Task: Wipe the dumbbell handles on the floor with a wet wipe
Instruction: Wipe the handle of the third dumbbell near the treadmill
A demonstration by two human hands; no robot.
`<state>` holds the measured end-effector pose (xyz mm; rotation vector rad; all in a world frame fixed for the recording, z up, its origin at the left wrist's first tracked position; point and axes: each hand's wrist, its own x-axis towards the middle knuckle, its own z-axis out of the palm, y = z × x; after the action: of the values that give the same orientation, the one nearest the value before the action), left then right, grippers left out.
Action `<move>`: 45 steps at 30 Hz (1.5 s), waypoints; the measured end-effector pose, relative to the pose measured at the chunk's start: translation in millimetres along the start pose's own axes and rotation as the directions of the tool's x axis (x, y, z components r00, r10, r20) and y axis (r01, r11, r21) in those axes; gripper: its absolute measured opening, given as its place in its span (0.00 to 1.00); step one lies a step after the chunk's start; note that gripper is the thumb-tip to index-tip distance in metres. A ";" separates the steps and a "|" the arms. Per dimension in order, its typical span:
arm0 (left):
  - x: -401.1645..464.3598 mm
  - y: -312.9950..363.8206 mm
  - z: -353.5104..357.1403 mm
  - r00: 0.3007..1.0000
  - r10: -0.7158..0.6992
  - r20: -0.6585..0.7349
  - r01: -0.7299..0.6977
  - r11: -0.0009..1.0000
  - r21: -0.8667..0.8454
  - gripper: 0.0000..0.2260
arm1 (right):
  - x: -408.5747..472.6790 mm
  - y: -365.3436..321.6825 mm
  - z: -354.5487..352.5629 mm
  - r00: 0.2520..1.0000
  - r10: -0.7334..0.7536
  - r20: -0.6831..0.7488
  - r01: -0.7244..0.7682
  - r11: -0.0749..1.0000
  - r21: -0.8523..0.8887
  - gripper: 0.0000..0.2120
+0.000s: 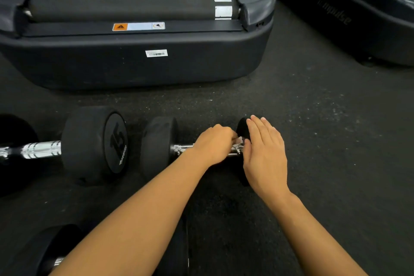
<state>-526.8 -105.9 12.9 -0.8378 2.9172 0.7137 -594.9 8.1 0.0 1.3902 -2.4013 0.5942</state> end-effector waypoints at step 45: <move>-4.0 -11.6 -4.2 1.000 0.016 0.007 -0.016 1.000 -0.011 0.10 | 1.5 0.6 0.8 1.000 -0.008 -0.004 0.008 1.000 -0.011 0.23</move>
<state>-517.1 -114.5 12.3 -0.8122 2.9194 0.7330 -596.2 6.9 -0.1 1.3919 -2.3916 0.5805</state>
